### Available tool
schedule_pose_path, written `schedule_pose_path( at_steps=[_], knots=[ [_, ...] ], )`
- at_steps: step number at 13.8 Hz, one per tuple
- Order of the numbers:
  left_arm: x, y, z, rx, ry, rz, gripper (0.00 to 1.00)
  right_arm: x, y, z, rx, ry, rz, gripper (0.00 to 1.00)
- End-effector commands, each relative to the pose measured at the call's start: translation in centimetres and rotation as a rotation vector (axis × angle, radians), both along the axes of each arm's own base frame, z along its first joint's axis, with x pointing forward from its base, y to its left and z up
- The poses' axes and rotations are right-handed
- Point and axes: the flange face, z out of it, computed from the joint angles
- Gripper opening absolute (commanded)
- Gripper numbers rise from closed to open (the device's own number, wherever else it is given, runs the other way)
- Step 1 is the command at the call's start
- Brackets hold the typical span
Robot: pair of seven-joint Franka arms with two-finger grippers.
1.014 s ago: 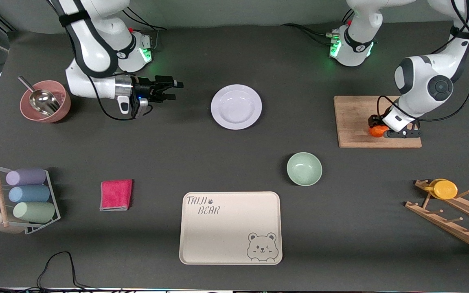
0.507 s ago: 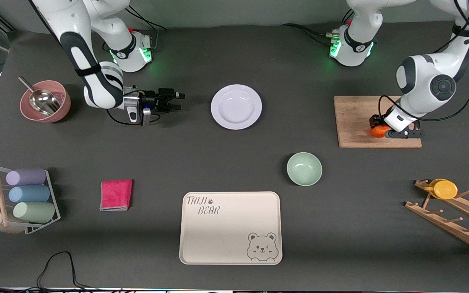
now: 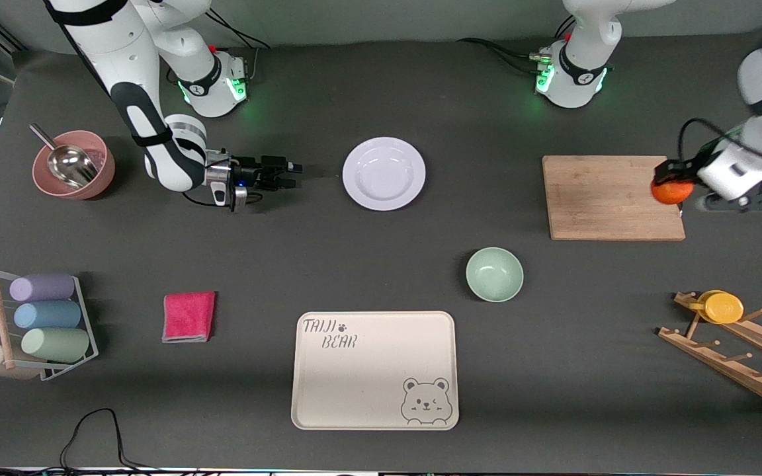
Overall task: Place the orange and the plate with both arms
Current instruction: 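Lift the orange off the cutting board with the left gripper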
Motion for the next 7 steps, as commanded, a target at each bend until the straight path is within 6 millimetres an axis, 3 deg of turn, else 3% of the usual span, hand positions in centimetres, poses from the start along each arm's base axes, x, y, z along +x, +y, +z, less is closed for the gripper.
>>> schedule_pose_path(
  at_steps=[1,4,7],
  knots=[
    [1.6,-0.5,7.2,0.003,0.027,-0.014,0.0,0.5,-0.1,-0.5,0.015,-0.021,-0.017,0.93],
    [2.4,-0.9,11.5,0.003,0.026,-0.022,0.0,0.7,0.0,-0.5,0.015,-0.027,-0.013,0.7],
    [2.7,-1.3,12.1,0.002,0.033,-0.023,0.0,0.4,-0.2,-1.3,0.011,-0.059,0.009,0.5]
  ],
)
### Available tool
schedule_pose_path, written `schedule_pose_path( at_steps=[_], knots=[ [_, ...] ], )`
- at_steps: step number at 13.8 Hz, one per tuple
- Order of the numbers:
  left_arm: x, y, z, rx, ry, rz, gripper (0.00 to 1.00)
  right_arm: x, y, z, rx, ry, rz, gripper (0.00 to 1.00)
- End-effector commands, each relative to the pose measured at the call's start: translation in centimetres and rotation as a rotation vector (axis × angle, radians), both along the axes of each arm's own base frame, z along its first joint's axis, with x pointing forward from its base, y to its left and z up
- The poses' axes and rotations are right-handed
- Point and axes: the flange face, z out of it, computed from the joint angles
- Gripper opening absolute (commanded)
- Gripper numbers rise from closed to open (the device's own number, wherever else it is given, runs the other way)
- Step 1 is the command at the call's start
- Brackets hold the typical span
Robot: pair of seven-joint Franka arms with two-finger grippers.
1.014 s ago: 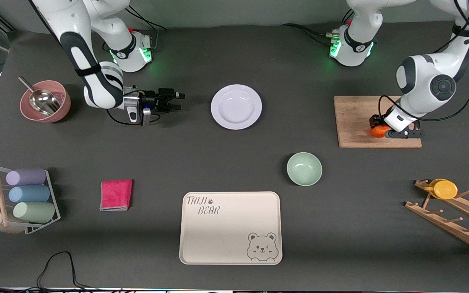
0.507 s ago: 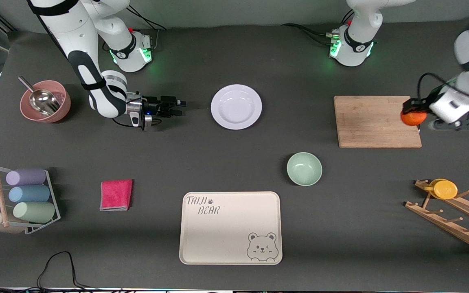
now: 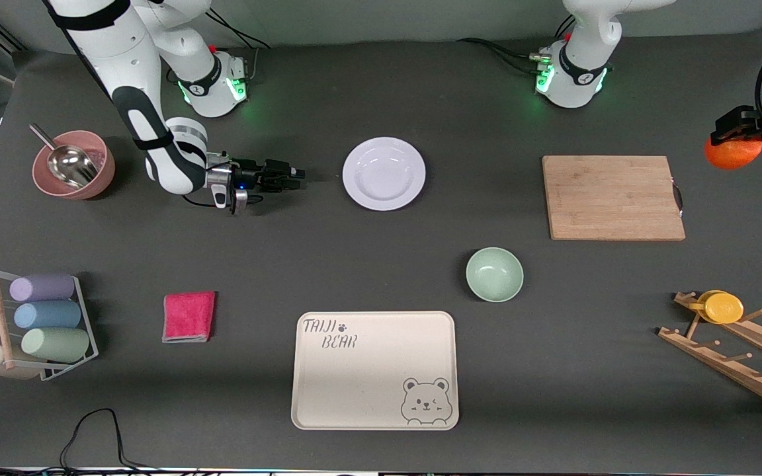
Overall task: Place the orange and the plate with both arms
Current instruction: 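Lift the orange off the cutting board with the left gripper, then carry the orange over the white plate with the left gripper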
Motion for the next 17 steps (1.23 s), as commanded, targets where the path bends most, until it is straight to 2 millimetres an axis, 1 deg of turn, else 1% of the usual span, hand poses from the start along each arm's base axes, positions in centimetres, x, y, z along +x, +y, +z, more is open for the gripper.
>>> schedule_pose_path(
  at_steps=[1,2,4,6,8,10,11,12,14,16,17],
  knots=[
    [1.1,-1.2,0.3,0.003,0.024,-0.01,0.0,0.1,-0.2,-1.0,0.012,-0.041,0.0,0.43],
    [1.1,-2.6,0.3,0.011,0.028,0.013,0.0,0.1,-0.2,-1.0,0.012,-0.041,0.001,0.43],
    [1.5,-6.6,-0.4,0.024,0.03,0.034,0.0,0.2,-0.2,-1.0,0.012,-0.043,0.002,0.43],
    [2.2,-11.6,-1.6,0.01,0.033,0.071,0.0,0.2,-0.2,-1.6,0.012,-0.064,0.014,0.43],
    [3.0,-16.0,-2.9,-0.005,0.014,0.126,0.0,0.1,-0.6,-2.1,0.009,-0.065,0.012,0.43],
    [3.2,-21.4,-4.3,-0.009,-0.008,0.189,0.0,0.2,-0.5,-2.1,0.011,-0.067,0.013,0.43],
    [3.0,-24.4,-5.3,-0.006,-0.01,0.218,0.0,0.3,-0.5,-2.1,0.013,-0.066,0.012,0.43],
    [2.5,-27.3,-6.4,0.0,-0.01,0.248,0.0,0.2,-0.6,-2.2,0.012,-0.063,0.012,0.43],
    [0.4,-32.7,-9.5,0.011,-0.031,0.298,0.0,0.3,-0.6,-2.2,0.014,-0.065,0.011,0.43],
    [-2.1,-37.6,-12.9,0.012,-0.053,0.335,0.0,0.2,-0.3,-2.1,0.035,-0.061,0.012,0.43],
    [-2.7,-39.1,-14.9,0.011,-0.052,0.364,0.0,0.2,-0.2,-2.2,0.039,-0.058,0.014,0.43]
  ],
)
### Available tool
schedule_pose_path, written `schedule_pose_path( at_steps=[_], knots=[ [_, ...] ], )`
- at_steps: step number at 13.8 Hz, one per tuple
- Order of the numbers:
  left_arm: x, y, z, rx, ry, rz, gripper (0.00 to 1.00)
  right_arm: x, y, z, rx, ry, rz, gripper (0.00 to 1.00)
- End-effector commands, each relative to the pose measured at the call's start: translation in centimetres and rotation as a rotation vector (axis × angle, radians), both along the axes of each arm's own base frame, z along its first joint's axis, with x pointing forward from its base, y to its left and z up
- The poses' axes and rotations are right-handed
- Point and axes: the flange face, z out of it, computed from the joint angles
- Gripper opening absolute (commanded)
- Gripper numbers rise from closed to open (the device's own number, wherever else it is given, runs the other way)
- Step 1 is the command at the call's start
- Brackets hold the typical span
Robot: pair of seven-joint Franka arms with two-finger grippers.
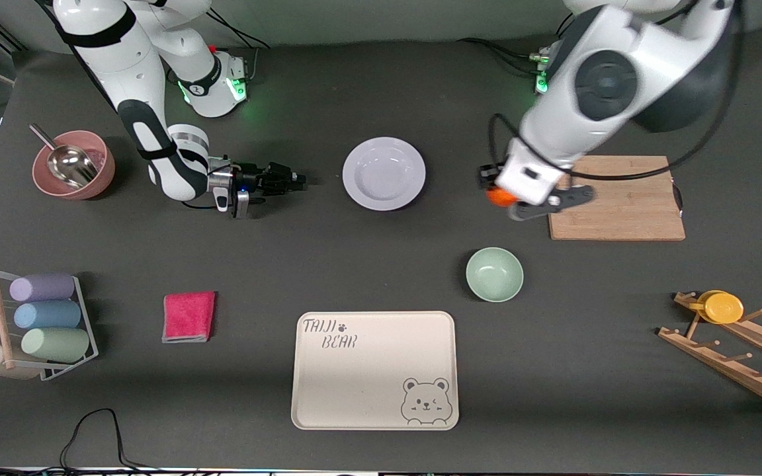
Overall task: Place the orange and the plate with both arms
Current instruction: 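Carry the orange over the white plate with the left gripper, then lower the orange onto the plate and open the left gripper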
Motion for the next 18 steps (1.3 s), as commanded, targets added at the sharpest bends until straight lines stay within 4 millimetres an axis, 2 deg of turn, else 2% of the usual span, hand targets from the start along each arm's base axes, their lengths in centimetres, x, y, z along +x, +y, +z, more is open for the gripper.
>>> schedule_pose_path(
  at_steps=[1,2,4,6,8,11,16,18],
  knots=[
    [-2.8,-4.2,-4.7,0.008,-0.001,0.076,0.0,0.1,0.1,-0.5,0.024,-0.015,-0.014,0.43],
    [-4.4,-6.7,-6.5,0.0,-0.005,0.072,0.0,0.1,0.1,-0.5,0.024,-0.017,-0.013,0.43],
    [-6.5,-10.2,-10.8,-0.015,-0.005,0.089,0.0,0.2,0.2,-0.5,0.025,-0.018,-0.011,0.43],
    [-7.7,-12.0,-13.5,-0.026,-0.009,0.063,0.0,0.1,0.1,-0.5,0.025,-0.016,-0.011,0.43],
    [-10.4,-14.0,-16.4,-0.043,-0.017,0.021,0.0,0.1,0.2,-0.7,0.026,-0.013,-0.01,0.43],
    [-13.7,-14.9,-20.1,-0.063,-0.031,0.001,0.0,0.2,0.4,-0.8,0.034,-0.009,-0.006,0.43],
    [-16.6,-17.9,-24.5,-0.051,-0.069,0.044,0.0,0.1,0.8,-0.9,0.055,-0.003,-0.001,0.43],
    [-17.3,-18.3,-26.2,-0.045,-0.068,0.037,0.0,0.2,0.9,-0.9,0.056,-0.005,-0.001,0.43]
  ],
)
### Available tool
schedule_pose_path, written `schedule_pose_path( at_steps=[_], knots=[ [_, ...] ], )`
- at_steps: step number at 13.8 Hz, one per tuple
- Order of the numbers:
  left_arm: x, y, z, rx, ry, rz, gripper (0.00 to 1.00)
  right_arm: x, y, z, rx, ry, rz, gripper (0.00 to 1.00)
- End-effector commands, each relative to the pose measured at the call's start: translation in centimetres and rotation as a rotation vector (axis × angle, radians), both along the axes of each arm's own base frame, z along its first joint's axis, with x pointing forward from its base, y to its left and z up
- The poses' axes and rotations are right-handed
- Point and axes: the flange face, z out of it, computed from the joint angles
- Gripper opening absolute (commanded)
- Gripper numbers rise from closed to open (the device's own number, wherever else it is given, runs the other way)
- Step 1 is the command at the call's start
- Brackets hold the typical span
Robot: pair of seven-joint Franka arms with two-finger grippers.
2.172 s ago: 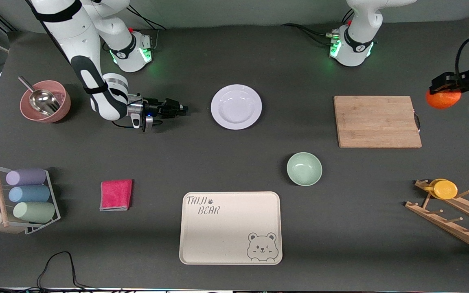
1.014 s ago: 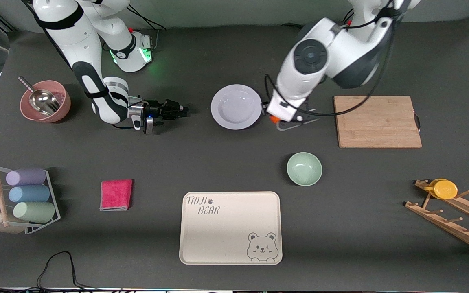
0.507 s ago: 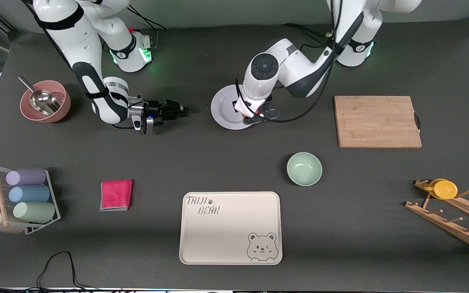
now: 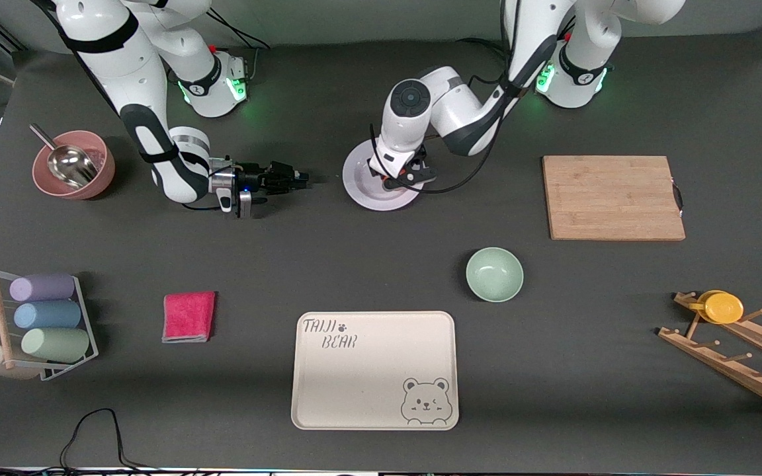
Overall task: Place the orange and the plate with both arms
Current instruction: 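Lower the orange onto the plate and open the left gripper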
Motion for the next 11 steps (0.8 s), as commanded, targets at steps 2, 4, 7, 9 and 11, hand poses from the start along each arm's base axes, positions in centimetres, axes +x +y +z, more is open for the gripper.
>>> schedule_pose_path(
  at_steps=[2,4,7,9,11],
  knots=[
    [-0.9,-1.1,-2.3,0.0,-0.03,0.016,0.05,0.1,0.4,-0.7,0.014,-0.015,-0.006,0.43],
    [-1.1,-1.2,-2.4,0.002,-0.033,0.019,0.46,0.2,0.5,-0.7,0.016,-0.015,-0.015,0.43],
    [-0.8,-1.2,-1.9,0.004,-0.038,0.022,1.0,0.0,0.8,-0.7,0.016,-0.012,-0.008,0.43],
    [-0.4,-1.0,-1.4,0.005,-0.042,0.026,1.0,0.0,1.1,-0.8,0.024,-0.009,-0.019,0.43],
    [0.6,-0.8,0.6,0.021,-0.058,0.023,1.0,-0.1,2.6,-0.9,0.033,-0.009,-0.033,0.43]
  ],
)
